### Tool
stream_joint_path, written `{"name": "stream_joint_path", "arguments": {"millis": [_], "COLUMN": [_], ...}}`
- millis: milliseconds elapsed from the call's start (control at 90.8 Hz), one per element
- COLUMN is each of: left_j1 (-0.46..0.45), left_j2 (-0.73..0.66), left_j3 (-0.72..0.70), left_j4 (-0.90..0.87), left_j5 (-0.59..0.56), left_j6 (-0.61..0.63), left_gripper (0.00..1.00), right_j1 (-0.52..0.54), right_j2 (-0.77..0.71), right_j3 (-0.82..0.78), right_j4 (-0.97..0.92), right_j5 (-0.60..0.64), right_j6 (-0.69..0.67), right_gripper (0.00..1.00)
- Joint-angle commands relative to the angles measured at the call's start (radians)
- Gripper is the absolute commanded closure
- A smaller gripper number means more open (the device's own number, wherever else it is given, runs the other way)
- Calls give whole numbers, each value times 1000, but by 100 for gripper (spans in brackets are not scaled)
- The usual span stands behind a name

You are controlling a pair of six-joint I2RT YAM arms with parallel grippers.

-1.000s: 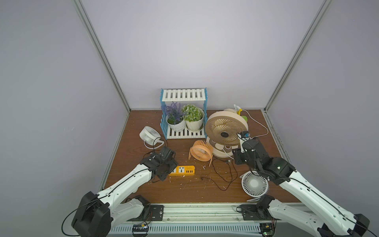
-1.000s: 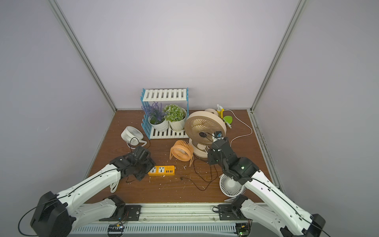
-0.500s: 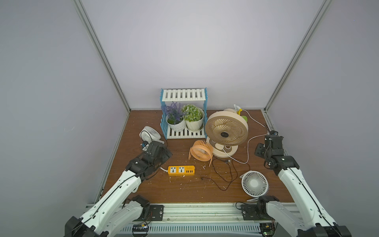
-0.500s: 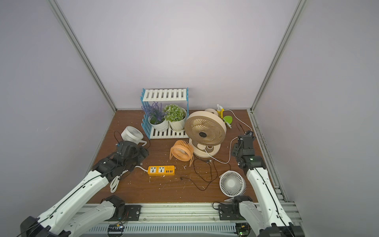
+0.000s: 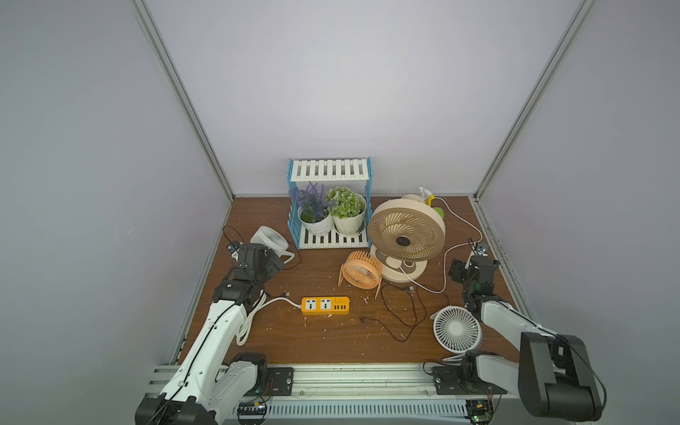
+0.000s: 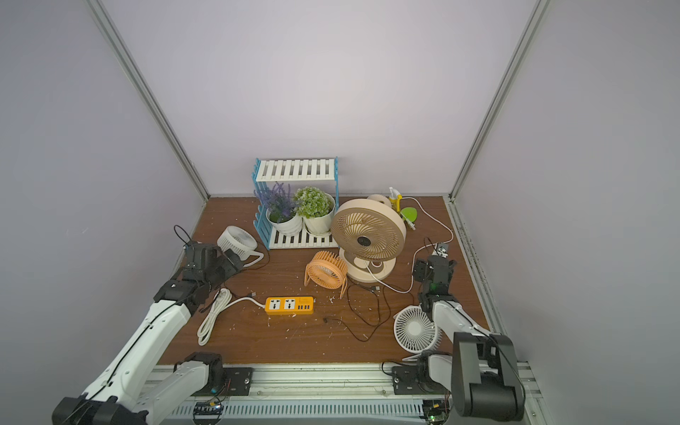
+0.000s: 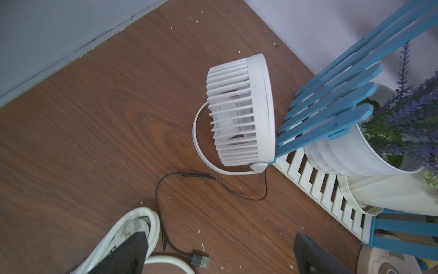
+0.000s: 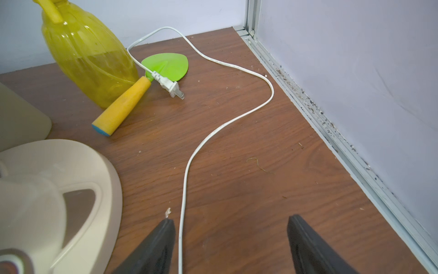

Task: Unplug the desk fan from the power strip
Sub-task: Reset both arms

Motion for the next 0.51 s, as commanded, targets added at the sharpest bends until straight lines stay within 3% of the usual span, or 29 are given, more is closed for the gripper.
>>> {"name": "stream_joint_path", "arguments": {"millis": [0, 165, 352, 451, 495], "left_j1": [21, 23, 22, 23, 23], "left_j2": [31, 54, 64, 93, 102], "left_j3": [1, -48, -128, -157, -165], "left_j4": [88, 182, 302, 347, 364], "left_j5": [-43, -121, -200, -218, -230], "left_j6": [114, 157, 179, 201, 221], "left_gripper": [1, 1, 1, 1, 1], "right_j1": [0, 22, 67, 69, 65], "right_j2": [71, 168, 199, 318, 326], "right_j3": [9, 28, -103, -130, -123], "right_j4": [250, 368, 644, 834, 818], "right_j5": [-28, -109, -134, -165, -189], "right_j6": [-42, -88, -160, -163, -162], "right_gripper": [23, 24, 22, 21, 20]}}
